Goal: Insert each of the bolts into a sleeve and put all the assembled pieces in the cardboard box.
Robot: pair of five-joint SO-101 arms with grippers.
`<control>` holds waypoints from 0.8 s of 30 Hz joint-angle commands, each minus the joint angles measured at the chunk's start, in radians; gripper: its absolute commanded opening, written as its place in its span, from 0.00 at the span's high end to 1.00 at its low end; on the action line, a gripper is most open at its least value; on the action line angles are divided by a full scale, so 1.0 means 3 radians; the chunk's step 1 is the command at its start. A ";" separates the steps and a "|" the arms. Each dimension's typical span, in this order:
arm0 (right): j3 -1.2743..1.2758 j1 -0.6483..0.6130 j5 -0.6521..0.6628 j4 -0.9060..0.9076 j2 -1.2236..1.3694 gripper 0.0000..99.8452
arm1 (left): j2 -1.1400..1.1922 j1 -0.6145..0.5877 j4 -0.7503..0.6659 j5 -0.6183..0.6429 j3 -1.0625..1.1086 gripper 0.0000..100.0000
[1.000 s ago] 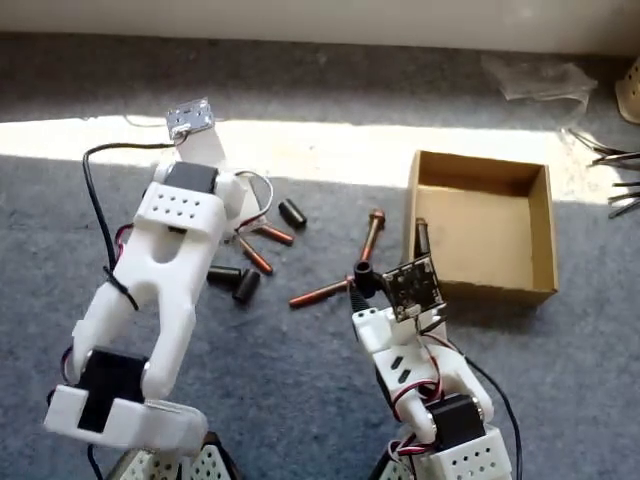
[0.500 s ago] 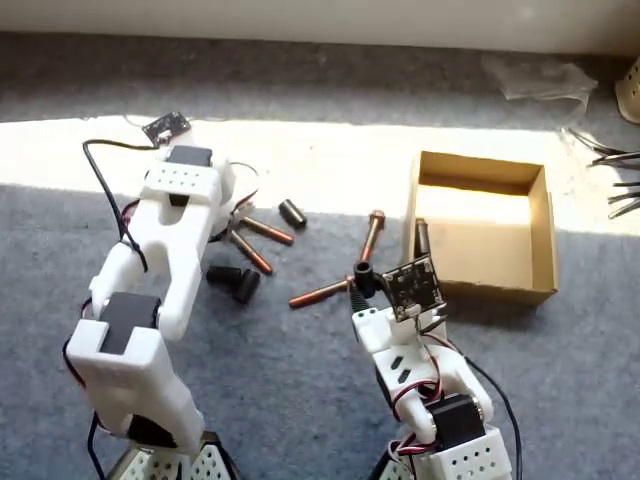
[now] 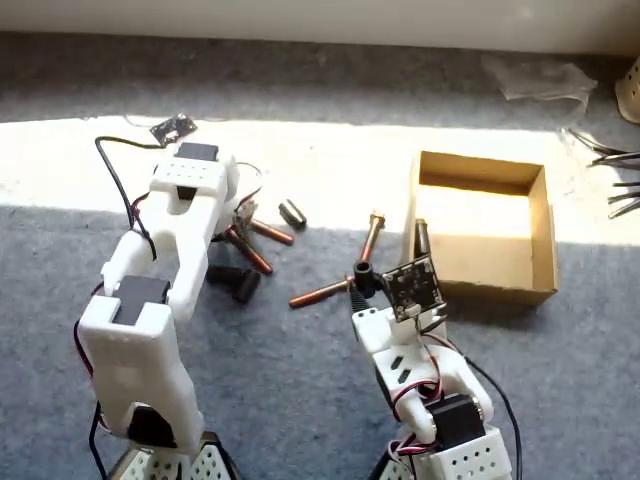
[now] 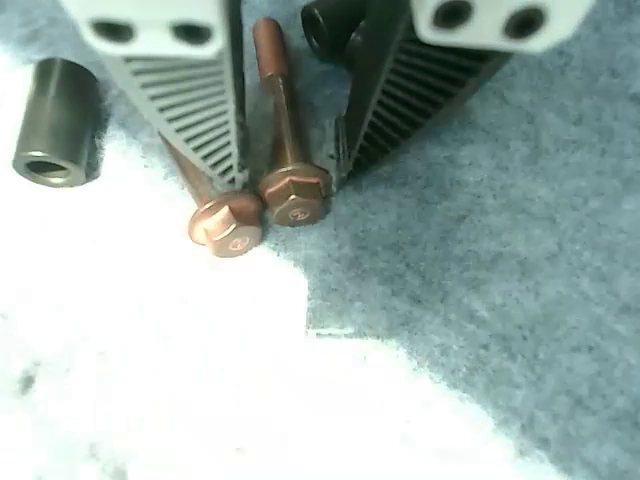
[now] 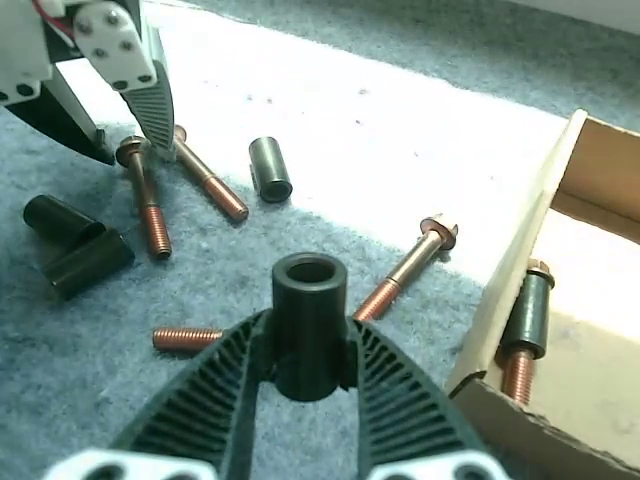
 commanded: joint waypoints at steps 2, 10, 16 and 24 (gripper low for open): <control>-0.0028 0.0018 -0.0005 -0.0125 -0.0049 1.00 | -0.0028 -0.0018 0.0015 0.0026 -0.0146 0.86; -0.0028 0.0018 -0.0005 -0.0125 -0.0049 1.00 | -0.0003 0.0100 0.0020 0.0026 -0.0120 0.86; -0.0028 0.0018 -0.0005 -0.0125 -0.0049 1.00 | 0.0003 0.0095 0.0020 0.0026 -0.0064 0.86; -0.0028 0.0018 -0.0005 -0.0125 -0.0049 1.00 | 0.0008 0.0105 -0.0005 0.0026 -0.0003 0.86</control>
